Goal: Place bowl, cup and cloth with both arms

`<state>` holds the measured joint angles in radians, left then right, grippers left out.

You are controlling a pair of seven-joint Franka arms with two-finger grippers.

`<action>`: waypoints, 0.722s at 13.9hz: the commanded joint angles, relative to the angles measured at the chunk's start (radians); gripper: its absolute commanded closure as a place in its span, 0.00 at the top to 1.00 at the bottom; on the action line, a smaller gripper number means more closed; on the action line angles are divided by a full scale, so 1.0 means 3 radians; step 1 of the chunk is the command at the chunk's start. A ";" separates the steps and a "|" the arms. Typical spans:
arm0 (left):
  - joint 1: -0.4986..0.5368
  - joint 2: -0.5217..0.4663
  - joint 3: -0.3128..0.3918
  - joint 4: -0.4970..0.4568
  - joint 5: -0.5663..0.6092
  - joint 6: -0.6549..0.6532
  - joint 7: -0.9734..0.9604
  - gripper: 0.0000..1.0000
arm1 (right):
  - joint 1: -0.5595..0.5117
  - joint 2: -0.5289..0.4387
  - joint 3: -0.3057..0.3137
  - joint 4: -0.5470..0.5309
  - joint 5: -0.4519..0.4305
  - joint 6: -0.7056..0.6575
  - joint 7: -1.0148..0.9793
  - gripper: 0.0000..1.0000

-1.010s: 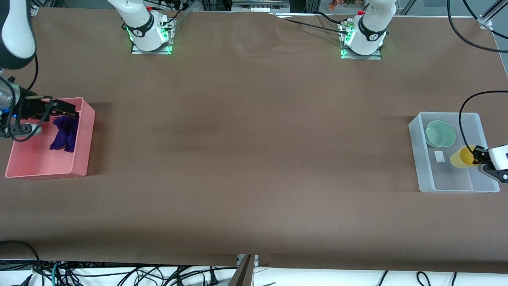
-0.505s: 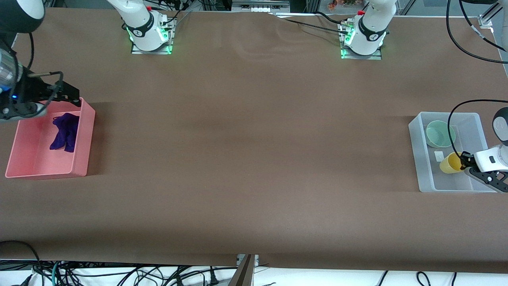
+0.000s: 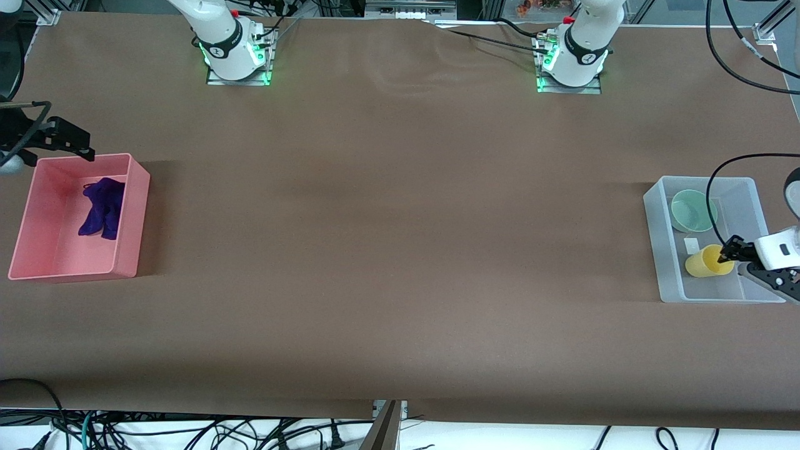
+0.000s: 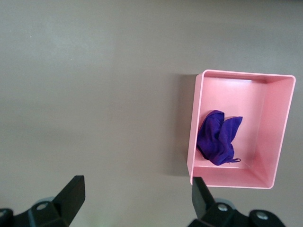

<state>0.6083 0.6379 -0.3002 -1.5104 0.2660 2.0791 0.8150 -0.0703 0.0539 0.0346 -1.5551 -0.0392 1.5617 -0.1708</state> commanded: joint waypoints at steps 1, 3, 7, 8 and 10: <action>0.0007 -0.0433 -0.0195 -0.0043 -0.0104 -0.0496 0.0045 1.00 | -0.0006 0.0030 -0.0028 0.0116 0.0018 -0.0118 -0.0024 1.00; 0.0007 -0.0632 -0.0328 -0.0038 -0.0119 -0.0859 -0.0189 1.00 | 0.0070 0.0035 -0.0089 0.0111 0.0003 -0.0169 -0.0004 1.00; -0.0013 -0.0944 -0.0844 0.0074 -0.0207 -0.1544 -0.1200 1.00 | 0.0193 0.0035 -0.0218 0.0111 -0.0002 -0.0215 0.0027 1.00; -0.0008 -0.0976 -0.0987 0.0115 -0.0217 -0.1728 -0.1456 1.00 | 0.0193 0.0035 -0.0218 0.0111 -0.0002 -0.0220 0.0032 1.00; -0.0033 -0.1103 -0.1162 0.0304 -0.0227 -0.2051 -0.1653 1.00 | 0.0193 0.0061 -0.0217 0.0116 0.0003 -0.0215 0.0027 1.00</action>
<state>0.5970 0.3435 -0.6188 -1.4683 0.2172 1.5397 0.3703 -0.0283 0.0573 -0.0158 -1.5496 -0.0394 1.5214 -0.1688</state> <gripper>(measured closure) 0.000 0.000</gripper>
